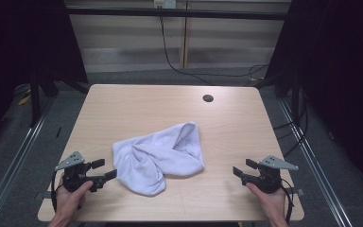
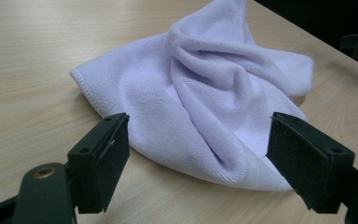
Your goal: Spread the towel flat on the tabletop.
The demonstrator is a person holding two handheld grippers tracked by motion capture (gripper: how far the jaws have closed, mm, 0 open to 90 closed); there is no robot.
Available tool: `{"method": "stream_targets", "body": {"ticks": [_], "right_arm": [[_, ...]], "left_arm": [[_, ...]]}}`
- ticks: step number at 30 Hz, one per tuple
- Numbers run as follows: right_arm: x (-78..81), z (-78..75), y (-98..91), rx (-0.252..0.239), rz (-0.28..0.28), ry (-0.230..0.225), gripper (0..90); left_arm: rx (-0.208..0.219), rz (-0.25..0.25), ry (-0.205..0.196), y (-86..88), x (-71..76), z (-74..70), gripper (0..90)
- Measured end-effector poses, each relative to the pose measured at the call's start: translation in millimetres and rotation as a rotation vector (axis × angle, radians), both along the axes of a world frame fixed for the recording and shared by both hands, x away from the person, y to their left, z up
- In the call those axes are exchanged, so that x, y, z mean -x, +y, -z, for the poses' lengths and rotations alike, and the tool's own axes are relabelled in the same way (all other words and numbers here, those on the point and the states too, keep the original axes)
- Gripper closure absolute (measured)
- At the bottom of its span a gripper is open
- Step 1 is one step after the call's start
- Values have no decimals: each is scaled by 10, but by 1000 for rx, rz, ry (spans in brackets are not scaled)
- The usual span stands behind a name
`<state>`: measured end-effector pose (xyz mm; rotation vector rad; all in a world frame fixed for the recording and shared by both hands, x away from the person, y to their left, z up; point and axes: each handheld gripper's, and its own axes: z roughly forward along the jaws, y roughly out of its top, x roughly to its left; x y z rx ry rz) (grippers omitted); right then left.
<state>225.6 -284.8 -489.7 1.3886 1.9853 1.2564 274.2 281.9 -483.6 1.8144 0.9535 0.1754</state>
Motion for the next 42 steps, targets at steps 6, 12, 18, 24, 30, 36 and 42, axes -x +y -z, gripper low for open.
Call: {"method": "stream_targets", "body": {"ticks": [6, 12, 18, 24, 30, 36, 42], "right_arm": [[3, 20, 31, -24, -39, 12, 365], [24, -18, 149, -51, -139, 25, 393], [-46, -149, 420, -74, -241, 32, 415], [-326, -167, 688, -52, -341, 69, 417], [-709, -95, 1048, -24, -405, 106, 384], [-841, 148, 1271, 33, -419, 160, 390], [-770, 194, 1279, 43, -429, 162, 614]], "left_arm": [[-29, -5, 15, -37, -9, 12, 256], [-35, 23, 2, -81, 54, -26, 296], [-66, 99, -51, -295, 2, -157, 433], [-83, 142, -66, -516, -285, -209, 550], [-104, 70, -31, -568, -630, -80, 512], [-181, 108, 31, -552, -665, 212, 572], [-196, 164, 46, -576, -471, 200, 650]]}}
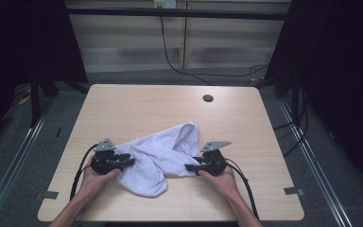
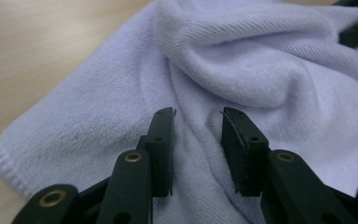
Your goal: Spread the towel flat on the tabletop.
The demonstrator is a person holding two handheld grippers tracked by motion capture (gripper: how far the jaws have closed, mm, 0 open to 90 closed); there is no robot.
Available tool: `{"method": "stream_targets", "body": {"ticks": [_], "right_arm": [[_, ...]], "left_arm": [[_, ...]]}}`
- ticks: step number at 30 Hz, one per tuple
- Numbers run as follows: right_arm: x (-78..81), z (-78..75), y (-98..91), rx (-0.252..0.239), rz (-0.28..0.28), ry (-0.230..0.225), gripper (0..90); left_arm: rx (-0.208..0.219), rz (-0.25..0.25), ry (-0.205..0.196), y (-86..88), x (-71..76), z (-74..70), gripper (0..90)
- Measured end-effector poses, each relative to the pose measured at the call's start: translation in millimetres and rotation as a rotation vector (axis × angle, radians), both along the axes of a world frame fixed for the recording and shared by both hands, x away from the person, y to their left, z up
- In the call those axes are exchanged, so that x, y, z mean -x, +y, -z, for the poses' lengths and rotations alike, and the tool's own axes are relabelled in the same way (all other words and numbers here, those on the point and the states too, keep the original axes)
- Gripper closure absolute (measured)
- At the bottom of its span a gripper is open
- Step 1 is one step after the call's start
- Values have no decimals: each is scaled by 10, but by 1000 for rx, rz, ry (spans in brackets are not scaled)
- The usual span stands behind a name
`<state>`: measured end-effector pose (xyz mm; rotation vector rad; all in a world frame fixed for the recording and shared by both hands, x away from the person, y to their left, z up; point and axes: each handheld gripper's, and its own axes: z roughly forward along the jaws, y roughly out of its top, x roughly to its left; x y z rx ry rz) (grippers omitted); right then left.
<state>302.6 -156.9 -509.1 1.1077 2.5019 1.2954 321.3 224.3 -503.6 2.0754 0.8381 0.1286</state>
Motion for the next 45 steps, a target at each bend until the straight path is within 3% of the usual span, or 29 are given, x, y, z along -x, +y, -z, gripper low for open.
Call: {"method": "stream_targets", "body": {"ticks": [3, 6, 9, 11, 12, 13, 14, 15, 16, 20, 24, 28, 32, 34, 37, 39, 42, 45], "right_arm": [[142, -44, -39, 44, -22, 10, 648], [240, -51, -83, 45, -31, 13, 644], [468, -74, -161, 58, -52, 17, 597], [527, -82, -173, 63, -55, 19, 578], [580, -91, -187, 65, -55, 18, 546], [627, -102, -206, 60, -51, 16, 529], [689, -148, -260, 21, -48, 1, 537], [689, -148, -260, 21, -48, 1, 537], [671, -214, -317, -26, -27, -16, 524], [528, -302, -375, -68, 13, -40, 523], [265, -277, -340, -71, 47, -46, 515], [64, -186, -208, -51, 47, -27, 463], [-19, -94, -87, -30, 41, -17, 417], [-26, -38, -53, -7, 33, -5, 391], [-19, 2, -22, 13, 28, -22, 387], [9, 8, 4, 36, 29, -47, 450], [80, 3, 73, 99, 10, -106, 613], [86, 5, 70, 68, -2, -80, 796]], "left_arm": [[-3, 40, 16, -14, 197, -19, 648], [2, 84, 42, -17, 388, -38, 643], [12, 126, 63, -22, 560, -58, 613], [78, 144, 51, 9, 640, -96, 610], [92, 152, 62, 21, 643, -111, 606], [77, 144, 52, 32, 634, -117, 587], [72, 128, 45, 46, 607, -116, 567], [84, 120, 54, 55, 561, -120, 567], [88, 108, 44, 60, 516, -138, 552], [138, 70, -11, 29, 293, -315, 552], [129, 28, -38, -87, 51, -417, 552], [140, 24, -23, -237, -155, -404, 552], [148, 21, -6, -372, -286, -315, 507], [128, 16, 3, -431, -318, -250, 469], [120, 36, 8, -481, -334, -185, 411], [117, 40, 9, -512, -328, -170, 383], [111, 79, 7, -564, -301, -168, 356], [100, 124, 19, -626, -283, -144, 348]]}}
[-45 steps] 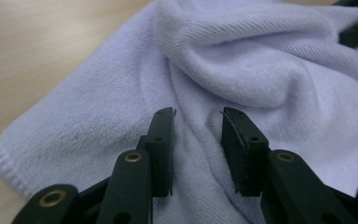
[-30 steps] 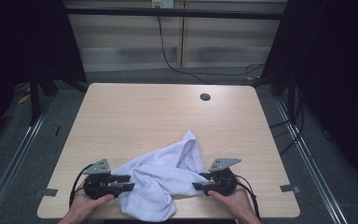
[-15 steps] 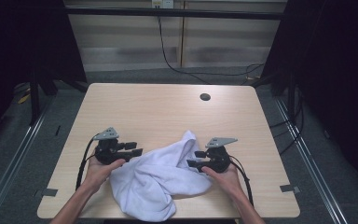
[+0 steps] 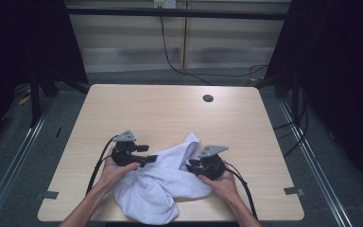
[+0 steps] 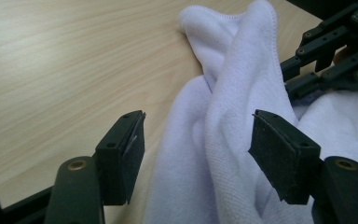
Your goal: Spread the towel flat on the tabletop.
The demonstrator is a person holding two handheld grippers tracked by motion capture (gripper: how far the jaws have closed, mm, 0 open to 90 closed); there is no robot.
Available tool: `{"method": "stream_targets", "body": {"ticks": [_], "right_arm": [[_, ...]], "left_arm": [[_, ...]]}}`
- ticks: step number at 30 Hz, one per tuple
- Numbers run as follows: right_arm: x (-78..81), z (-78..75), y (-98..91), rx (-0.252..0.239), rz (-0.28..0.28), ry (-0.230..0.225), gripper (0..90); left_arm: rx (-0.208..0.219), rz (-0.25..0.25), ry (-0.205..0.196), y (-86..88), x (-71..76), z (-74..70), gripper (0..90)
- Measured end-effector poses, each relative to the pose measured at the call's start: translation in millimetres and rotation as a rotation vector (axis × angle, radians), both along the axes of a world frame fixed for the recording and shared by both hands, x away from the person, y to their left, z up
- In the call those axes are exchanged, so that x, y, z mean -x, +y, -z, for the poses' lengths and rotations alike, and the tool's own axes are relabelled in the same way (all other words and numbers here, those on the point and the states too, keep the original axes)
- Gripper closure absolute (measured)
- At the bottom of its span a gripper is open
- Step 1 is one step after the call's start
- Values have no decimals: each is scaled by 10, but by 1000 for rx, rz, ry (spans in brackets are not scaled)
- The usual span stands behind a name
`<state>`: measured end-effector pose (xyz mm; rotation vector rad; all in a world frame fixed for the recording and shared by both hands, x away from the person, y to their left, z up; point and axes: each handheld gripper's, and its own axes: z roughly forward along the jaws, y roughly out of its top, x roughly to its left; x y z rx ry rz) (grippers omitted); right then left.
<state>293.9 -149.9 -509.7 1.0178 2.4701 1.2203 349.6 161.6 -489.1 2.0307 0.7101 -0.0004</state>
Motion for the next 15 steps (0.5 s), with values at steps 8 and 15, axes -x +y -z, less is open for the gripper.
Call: {"method": "stream_targets", "body": {"ticks": [8, 15], "right_arm": [[-16, -13, -41, -37, -8, 35, 857], [-3, -229, -214, -126, 41, -5, 859]], "left_arm": [[-6, 74, -15, -49, 74, -1, 788], [94, 42, -22, 129, 73, -126, 853]]}}
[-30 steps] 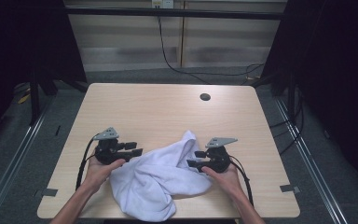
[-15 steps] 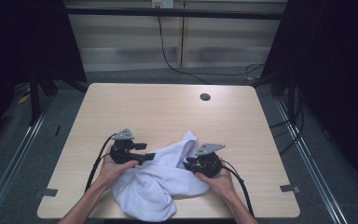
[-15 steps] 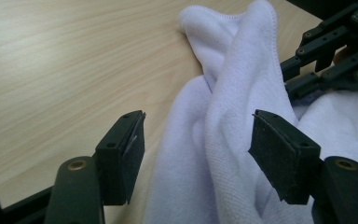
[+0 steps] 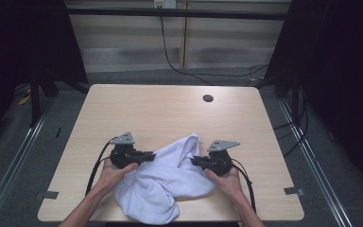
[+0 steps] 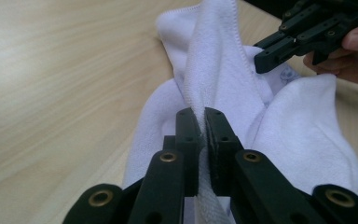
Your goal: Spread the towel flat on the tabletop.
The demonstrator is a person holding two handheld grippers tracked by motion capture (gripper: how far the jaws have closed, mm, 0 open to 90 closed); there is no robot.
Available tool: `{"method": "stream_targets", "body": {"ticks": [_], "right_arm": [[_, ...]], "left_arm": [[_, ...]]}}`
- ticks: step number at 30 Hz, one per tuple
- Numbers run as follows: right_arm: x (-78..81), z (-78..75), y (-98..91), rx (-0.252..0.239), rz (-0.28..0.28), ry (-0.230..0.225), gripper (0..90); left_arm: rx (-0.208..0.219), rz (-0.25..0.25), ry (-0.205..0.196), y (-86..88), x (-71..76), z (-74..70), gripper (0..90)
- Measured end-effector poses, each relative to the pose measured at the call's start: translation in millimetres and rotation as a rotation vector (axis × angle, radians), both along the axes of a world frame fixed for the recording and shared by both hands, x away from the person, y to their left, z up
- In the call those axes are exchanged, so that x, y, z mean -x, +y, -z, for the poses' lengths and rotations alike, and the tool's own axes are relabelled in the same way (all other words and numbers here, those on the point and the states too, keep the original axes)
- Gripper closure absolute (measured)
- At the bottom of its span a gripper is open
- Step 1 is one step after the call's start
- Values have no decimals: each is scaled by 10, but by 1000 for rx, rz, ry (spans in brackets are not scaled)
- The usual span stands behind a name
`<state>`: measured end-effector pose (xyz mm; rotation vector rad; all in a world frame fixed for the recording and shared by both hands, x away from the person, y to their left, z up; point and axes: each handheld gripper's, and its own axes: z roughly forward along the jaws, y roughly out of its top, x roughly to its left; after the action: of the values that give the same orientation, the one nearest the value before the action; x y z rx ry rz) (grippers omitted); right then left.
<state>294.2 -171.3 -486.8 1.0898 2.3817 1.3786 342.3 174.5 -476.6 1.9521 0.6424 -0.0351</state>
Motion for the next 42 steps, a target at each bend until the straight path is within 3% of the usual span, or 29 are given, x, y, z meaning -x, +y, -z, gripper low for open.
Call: {"method": "stream_targets", "body": {"ticks": [6, 9, 11, 15, 18, 26, 29, 31, 34, 38, 39, 42], "right_arm": [[0, -131, -199, -23, 85, -29, 862], [-16, -239, -330, -36, 159, -29, 864], [-25, -329, -424, -62, 201, -47, 865], [-51, -549, -540, -70, 252, -85, 866], [-88, -758, -598, -79, 278, -124, 867], [-327, -1297, -681, -114, 322, -203, 868], [-423, -1533, -651, -110, 331, -242, 869], [-479, -1674, -619, -99, 336, -253, 869], [-554, -1849, -564, -70, 326, -279, 868], [-651, -2022, -538, -90, 334, -323, 868], [-655, -2045, -529, -101, 334, -336, 869], [-610, -1975, -523, -105, 329, -343, 869]], "left_arm": [[89, -99, -28, 261, 2, -196, 856], [108, -130, -42, 387, 17, -261, 861], [127, -153, -49, 456, 33, -300, 862], [165, -192, -72, 596, 59, -409, 864], [170, -216, -107, 711, 42, -574, 866], [191, -274, -220, 881, -44, -1134, 868], [175, -299, -274, 910, -76, -1350, 869], [200, -321, -287, 938, -88, -1450, 870], [205, -346, -309, 969, -118, -1553, 870], [206, -372, -352, 1005, -146, -1675, 870], [215, -368, -350, 1001, -133, -1670, 870], [171, -343, -350, 971, -36, -1517, 870]]}}
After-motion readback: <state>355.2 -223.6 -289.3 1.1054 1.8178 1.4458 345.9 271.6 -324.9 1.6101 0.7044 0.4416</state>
